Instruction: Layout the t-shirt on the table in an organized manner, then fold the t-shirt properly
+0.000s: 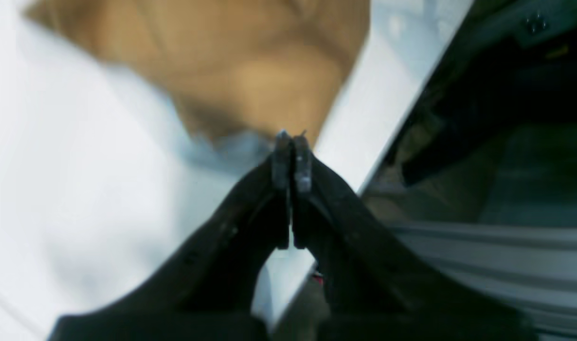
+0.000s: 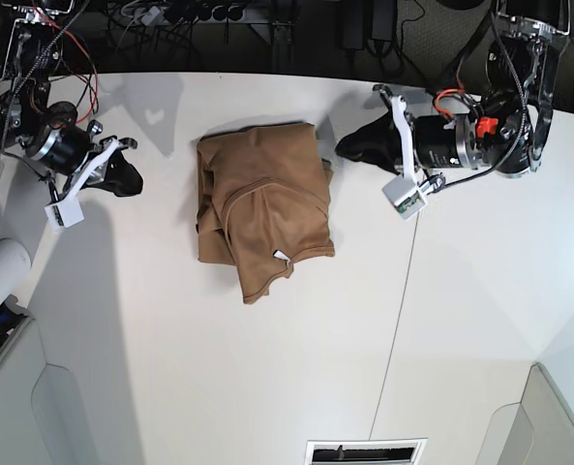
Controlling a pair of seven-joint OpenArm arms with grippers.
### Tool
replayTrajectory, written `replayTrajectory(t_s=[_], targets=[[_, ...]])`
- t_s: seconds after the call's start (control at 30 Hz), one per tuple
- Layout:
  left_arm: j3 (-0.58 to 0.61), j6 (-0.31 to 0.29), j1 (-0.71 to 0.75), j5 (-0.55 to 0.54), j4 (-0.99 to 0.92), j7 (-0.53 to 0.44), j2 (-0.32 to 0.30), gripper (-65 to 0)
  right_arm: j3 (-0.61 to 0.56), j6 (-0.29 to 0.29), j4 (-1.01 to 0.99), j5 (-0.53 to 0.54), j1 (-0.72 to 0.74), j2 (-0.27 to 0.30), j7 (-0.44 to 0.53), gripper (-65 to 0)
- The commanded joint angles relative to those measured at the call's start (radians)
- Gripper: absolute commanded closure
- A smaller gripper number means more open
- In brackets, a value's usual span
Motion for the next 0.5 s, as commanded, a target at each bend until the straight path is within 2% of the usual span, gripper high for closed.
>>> replayTrajectory(t_s=[0.0,0.27,0.47], targets=[[-0.031,-0.005,0.031,-0.027,0.034,-0.014,-0.011,0.0,0.008,0.004,0.029,0.033,-0.008,0.02,0.016,0.0],[-0.21,-0.005,0.396,-0.014,0.205,-0.003,-0.01,0.0,0.008,0.011,0.156,0.083,-0.217,0.034,-0.002,0.0],[-0.221,-0.005,0.623,0.161,0.257,-0.004,-0.01,0.0,0.007,0.011,0.187,0.124,-0.36,0.055,-0.01,0.0]])
